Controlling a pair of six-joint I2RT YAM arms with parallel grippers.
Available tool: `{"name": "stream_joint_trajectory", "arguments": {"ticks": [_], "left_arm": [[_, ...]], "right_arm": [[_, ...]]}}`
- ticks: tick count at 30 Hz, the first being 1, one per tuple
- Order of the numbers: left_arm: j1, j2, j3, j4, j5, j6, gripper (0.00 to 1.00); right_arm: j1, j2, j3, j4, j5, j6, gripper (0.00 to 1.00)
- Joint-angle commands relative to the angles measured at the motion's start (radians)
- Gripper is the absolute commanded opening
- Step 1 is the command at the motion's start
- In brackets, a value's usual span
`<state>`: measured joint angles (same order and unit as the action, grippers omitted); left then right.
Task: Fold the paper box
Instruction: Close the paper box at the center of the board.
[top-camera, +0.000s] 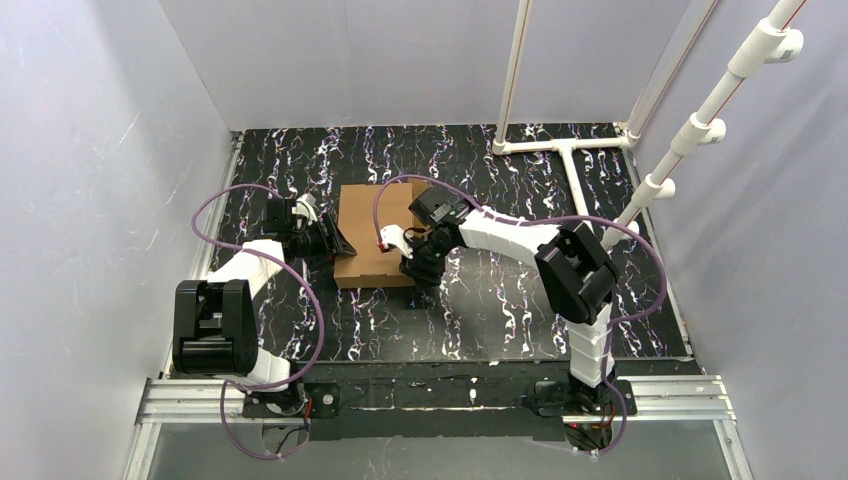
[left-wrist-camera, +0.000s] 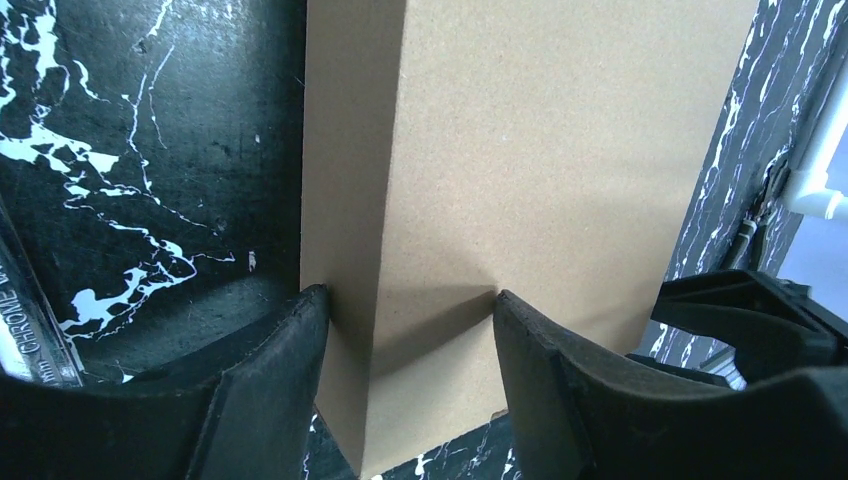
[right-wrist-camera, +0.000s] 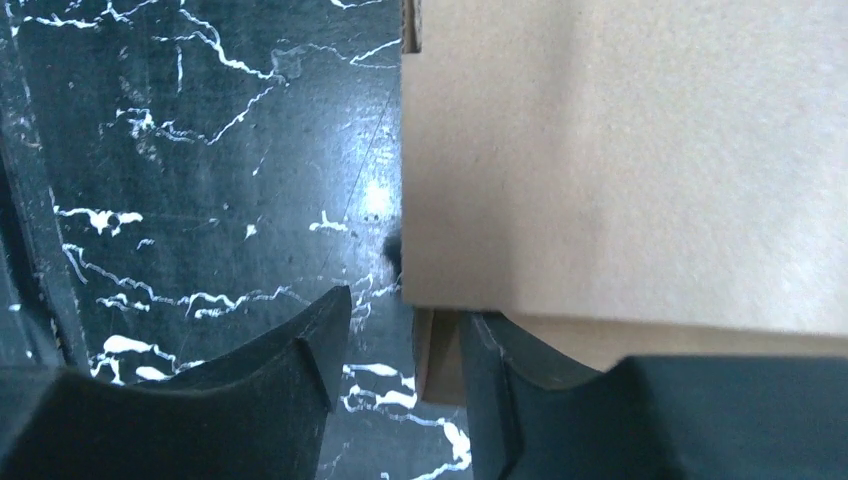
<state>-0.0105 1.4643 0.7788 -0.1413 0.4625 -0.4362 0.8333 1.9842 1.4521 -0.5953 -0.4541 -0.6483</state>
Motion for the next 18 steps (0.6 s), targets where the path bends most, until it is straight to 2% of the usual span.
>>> {"name": "stream_joint_trajectory", "arguments": {"ticks": [1,9,12,15,18], "left_arm": [[-0.004,-0.016,0.011,-0.056,0.037,0.012,0.6],[0.008,-0.036,0.051,-0.09,0.047,0.028,0.63],[0.009,-0.073,0.064,-0.12,0.032,0.043,0.67],[0.054,-0.146,0.048,-0.127,0.007,0.044,0.77],[0.075,-0.226,0.026,-0.134,-0.013,0.038,0.86]], "right_arm": [[-0.005,-0.134,0.011,-0.051,-0.029,-0.064,0.54],[-0.012,-0.167,0.057,-0.11,-0.017,-0.089,0.57],[-0.053,-0.18,0.102,-0.097,-0.037,-0.076,0.57],[-0.153,-0.165,0.17,-0.004,-0.097,0.045,0.56],[-0.235,-0.131,0.216,0.172,-0.11,0.239,0.47]]}}
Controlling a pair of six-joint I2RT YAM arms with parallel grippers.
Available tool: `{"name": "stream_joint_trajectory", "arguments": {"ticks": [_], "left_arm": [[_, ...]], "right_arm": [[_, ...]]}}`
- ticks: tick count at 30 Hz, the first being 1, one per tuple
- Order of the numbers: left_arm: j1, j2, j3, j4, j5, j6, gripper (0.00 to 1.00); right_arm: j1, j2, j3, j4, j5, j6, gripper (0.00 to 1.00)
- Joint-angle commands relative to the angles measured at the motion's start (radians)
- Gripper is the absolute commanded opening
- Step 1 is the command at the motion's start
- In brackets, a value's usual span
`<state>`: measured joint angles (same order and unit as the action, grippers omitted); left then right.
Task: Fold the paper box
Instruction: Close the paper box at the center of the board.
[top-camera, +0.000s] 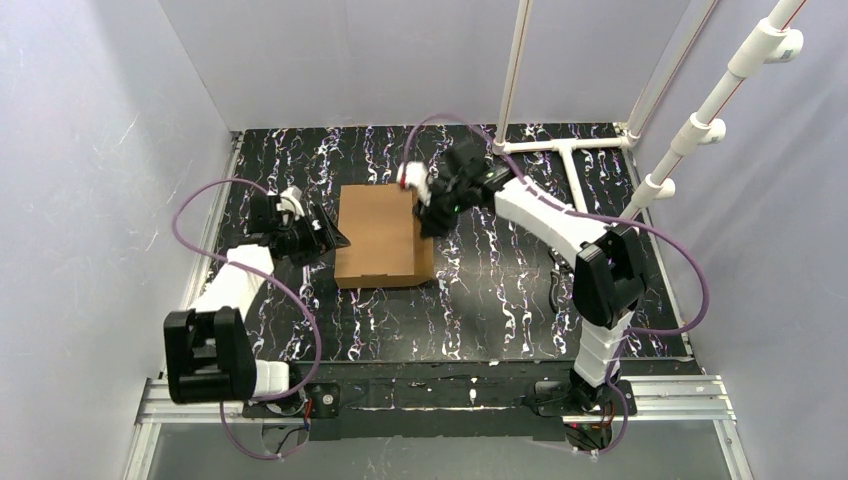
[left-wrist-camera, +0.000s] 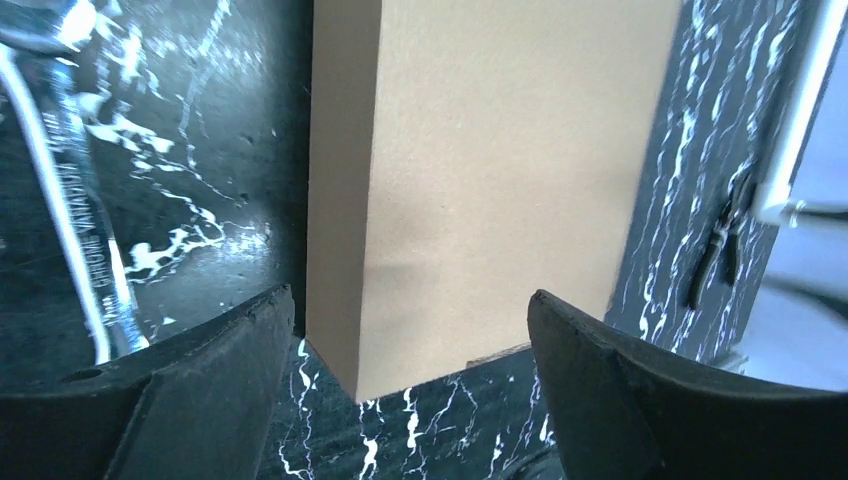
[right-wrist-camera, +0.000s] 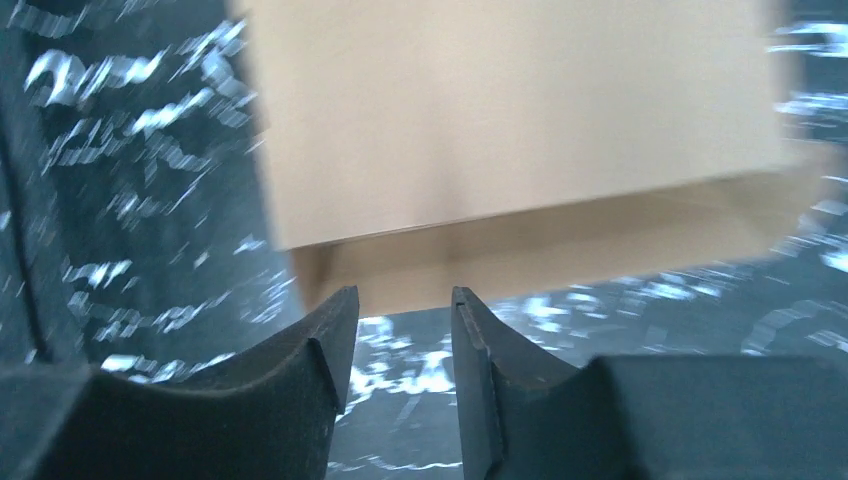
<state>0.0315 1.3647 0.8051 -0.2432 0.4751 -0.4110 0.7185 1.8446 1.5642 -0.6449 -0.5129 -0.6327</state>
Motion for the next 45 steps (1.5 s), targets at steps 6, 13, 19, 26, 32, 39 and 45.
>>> {"name": "stream_joint_trajectory", "arguments": {"ticks": [6,13,19,26,32,39,45], "left_arm": [[0.066,-0.287,-0.079,-0.05,-0.032,-0.057,0.81],[0.069,-0.456,-0.188,-0.143,-0.063,-0.249,0.43],[0.069,-0.425,-0.304,-0.113,-0.003,-0.346,0.27],[0.065,-0.259,-0.324,-0.018,0.06,-0.37,0.26],[0.065,-0.21,-0.314,0.024,0.06,-0.377,0.26],[0.064,-0.111,-0.295,0.046,0.04,-0.39,0.27],[0.061,-0.064,-0.277,0.054,0.023,-0.386,0.27]], "right_arm": [[-0.136,0.118,0.164,0.47,0.144,0.45,0.01],[-0.137,0.372,0.417,0.499,0.277,0.518,0.01],[-0.137,0.568,0.642,0.486,0.3,0.485,0.01],[-0.136,0.622,0.642,0.453,0.193,0.439,0.01],[-0.133,0.603,0.596,0.409,0.146,0.372,0.01],[-0.129,0.58,0.561,0.357,0.169,0.327,0.01],[-0.129,0.543,0.519,0.309,0.133,0.294,0.01]]}}
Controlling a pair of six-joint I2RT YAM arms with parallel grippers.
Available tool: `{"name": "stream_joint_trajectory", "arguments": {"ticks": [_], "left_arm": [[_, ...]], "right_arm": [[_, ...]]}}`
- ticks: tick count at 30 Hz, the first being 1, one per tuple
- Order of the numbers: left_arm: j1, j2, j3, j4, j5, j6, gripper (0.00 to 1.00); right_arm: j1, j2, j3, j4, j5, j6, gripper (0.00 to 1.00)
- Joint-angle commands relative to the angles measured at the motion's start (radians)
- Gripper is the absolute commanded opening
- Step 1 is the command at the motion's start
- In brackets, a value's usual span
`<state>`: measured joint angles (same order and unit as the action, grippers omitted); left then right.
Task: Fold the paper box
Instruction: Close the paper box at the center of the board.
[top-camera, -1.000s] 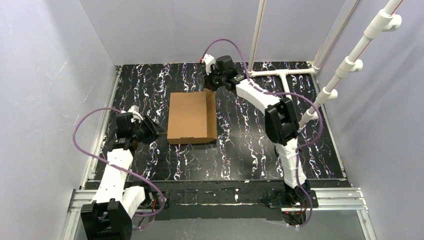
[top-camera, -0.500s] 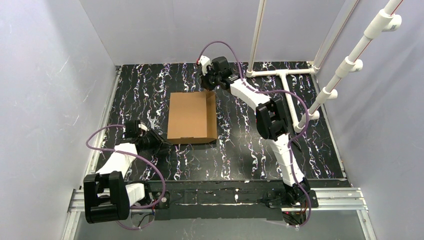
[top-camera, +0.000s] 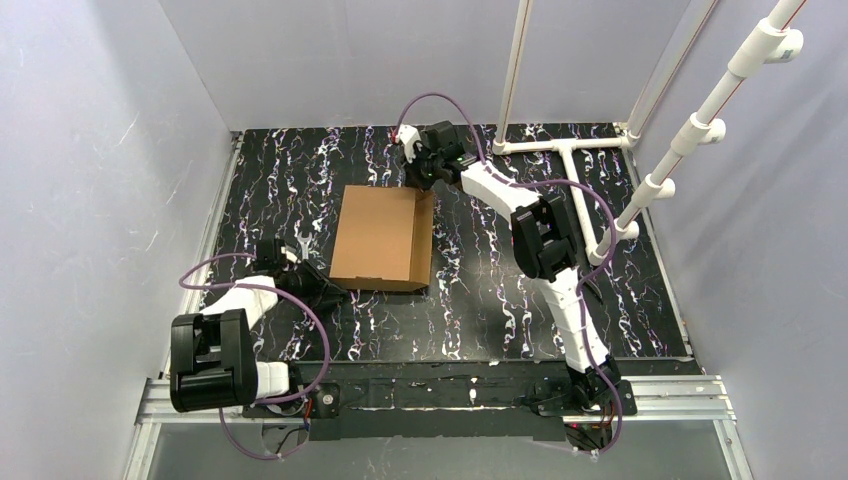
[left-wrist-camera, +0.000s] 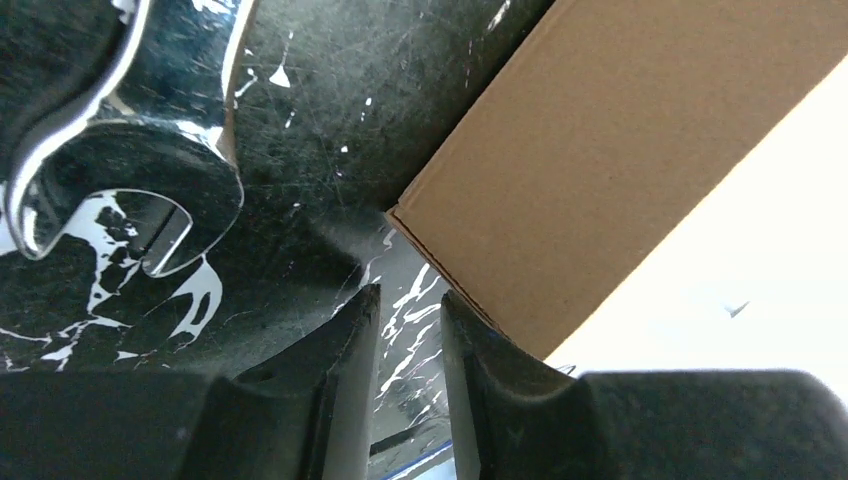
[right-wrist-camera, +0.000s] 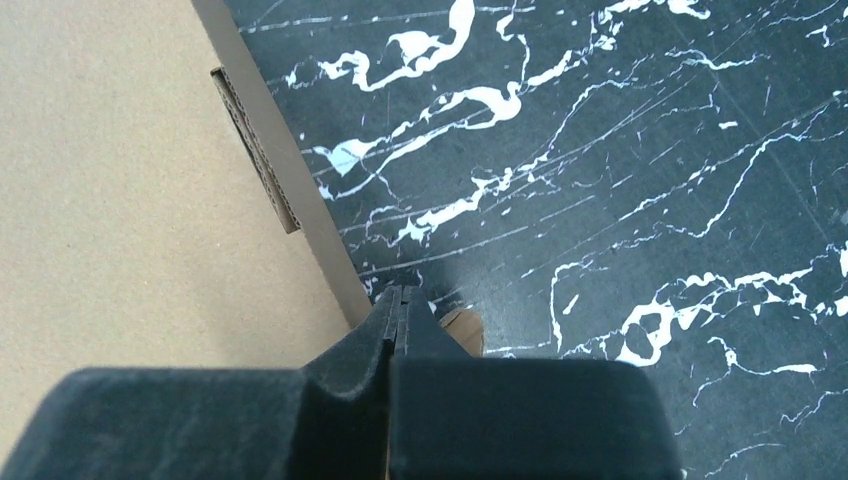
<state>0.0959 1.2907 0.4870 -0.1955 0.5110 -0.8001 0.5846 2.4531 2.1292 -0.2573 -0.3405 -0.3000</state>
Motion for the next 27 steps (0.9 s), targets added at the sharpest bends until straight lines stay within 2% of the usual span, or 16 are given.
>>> {"name": "stream_joint_trajectory", "arguments": {"ticks": [1,6,12,16,17,19,22,24,25,26,27], "left_arm": [[-0.003,0.014,0.047,0.006,-0.021,0.01,0.27],[-0.003,0.034,0.09,-0.027,-0.054,0.045,0.27],[-0.002,-0.034,0.092,-0.063,-0.069,0.076,0.28],[-0.002,-0.119,0.109,-0.138,-0.083,0.123,0.28],[-0.002,-0.151,0.116,-0.165,-0.09,0.141,0.28],[-0.002,-0.229,0.134,-0.227,-0.11,0.187,0.31],[0.0,-0.339,0.179,-0.321,-0.159,0.269,0.4],[0.0,-0.404,0.202,-0.334,-0.176,0.328,0.52],[0.0,-0.429,0.209,-0.321,-0.172,0.352,0.61],[0.002,-0.446,0.21,-0.29,-0.141,0.37,0.72],[0.002,-0.452,0.208,-0.243,-0.089,0.385,0.85]], "right_arm": [[0.006,-0.081,-0.07,-0.081,-0.049,-0.045,0.01],[0.011,-0.206,-0.222,-0.078,-0.089,-0.058,0.01],[0.033,-0.367,-0.463,-0.042,-0.09,-0.03,0.01],[0.031,-0.472,-0.53,-0.025,0.008,-0.027,0.01],[0.031,-0.505,-0.543,-0.026,0.035,-0.041,0.04],[0.017,-0.577,-0.568,-0.034,0.052,-0.06,0.12],[-0.008,-0.716,-0.627,-0.052,0.026,-0.121,0.27],[-0.033,-0.808,-0.699,-0.054,-0.014,-0.157,0.56],[-0.047,-0.843,-0.74,-0.049,-0.041,-0.126,0.89],[-0.059,-0.873,-0.779,-0.035,-0.052,-0.071,0.97],[-0.072,-0.894,-0.824,-0.028,-0.092,-0.026,0.98]]}}
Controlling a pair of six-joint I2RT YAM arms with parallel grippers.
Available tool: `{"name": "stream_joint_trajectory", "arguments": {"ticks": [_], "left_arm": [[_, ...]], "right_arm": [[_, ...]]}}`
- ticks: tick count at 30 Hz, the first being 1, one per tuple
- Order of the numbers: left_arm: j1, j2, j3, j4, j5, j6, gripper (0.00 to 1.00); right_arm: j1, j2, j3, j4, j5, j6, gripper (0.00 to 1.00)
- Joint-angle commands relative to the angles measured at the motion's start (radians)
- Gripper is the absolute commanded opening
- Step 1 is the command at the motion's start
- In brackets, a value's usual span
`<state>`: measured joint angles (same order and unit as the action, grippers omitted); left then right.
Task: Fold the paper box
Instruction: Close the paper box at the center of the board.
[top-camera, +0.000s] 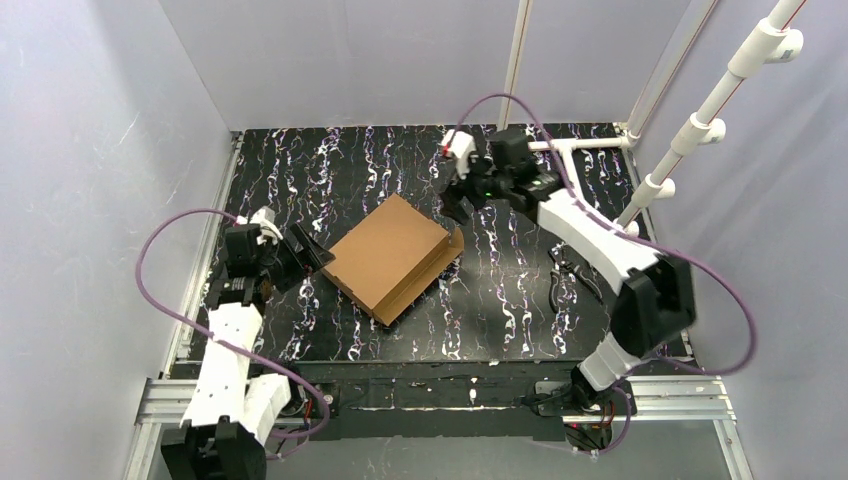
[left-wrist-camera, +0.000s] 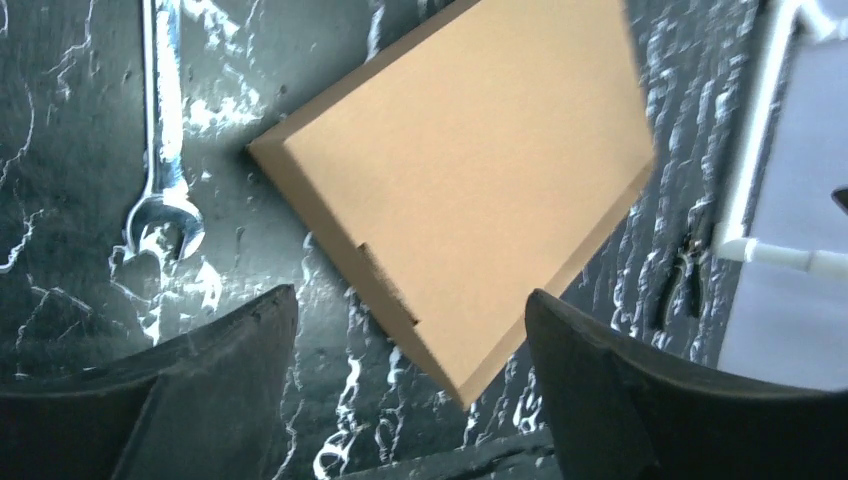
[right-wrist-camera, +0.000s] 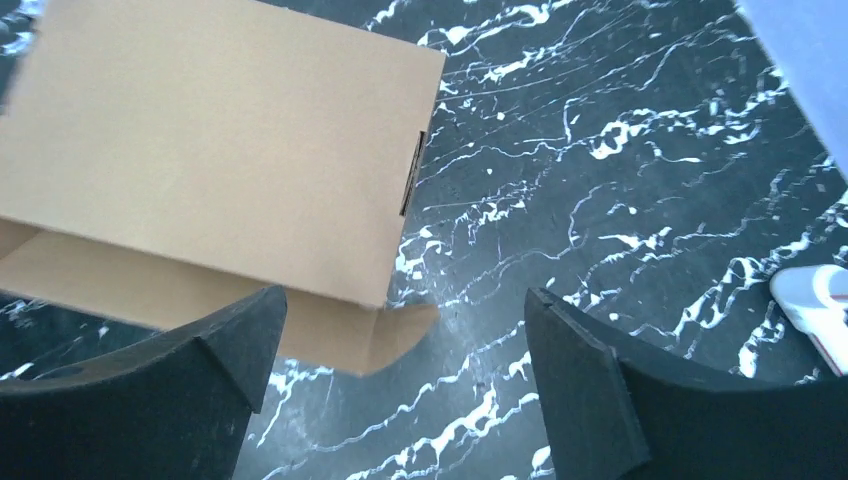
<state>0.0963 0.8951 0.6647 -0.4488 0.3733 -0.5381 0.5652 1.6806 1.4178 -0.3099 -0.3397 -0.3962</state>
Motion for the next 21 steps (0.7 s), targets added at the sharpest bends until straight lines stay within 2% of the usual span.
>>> {"name": "stream_joint_trajectory", "arguments": {"ticks": [1,4,6,8,13,18,21], "left_arm": [[0.0,-0.047,0.028,0.063,0.104,0.129,0.97],[0.0,0.059,0.078,0.151,0.228,0.165,0.98],[0.001,0.153,0.15,0.137,0.252,0.254,0.98],[0.001,0.249,0.223,0.106,0.243,0.337,0.98],[-0.005,0.433,0.3,0.175,0.236,0.415,0.98],[-0.01,0.468,0.258,0.353,0.244,0.472,0.98],[-0.01,0.503,0.248,0.393,0.249,0.481,0.98]], "right_arm": [[-0.064,-0.134,-0.167,0.021,-0.153,0.099,0.98],[-0.074,-0.177,-0.322,0.104,-0.224,0.161,0.98],[-0.075,-0.21,-0.427,0.207,-0.188,0.199,0.97],[-0.076,-0.205,-0.482,0.289,-0.144,0.244,0.9],[-0.096,-0.104,-0.499,0.467,-0.117,0.41,0.72],[-0.129,-0.059,-0.491,0.563,-0.131,0.545,0.69],[-0.157,-0.035,-0.498,0.615,-0.134,0.631,0.68]]}}
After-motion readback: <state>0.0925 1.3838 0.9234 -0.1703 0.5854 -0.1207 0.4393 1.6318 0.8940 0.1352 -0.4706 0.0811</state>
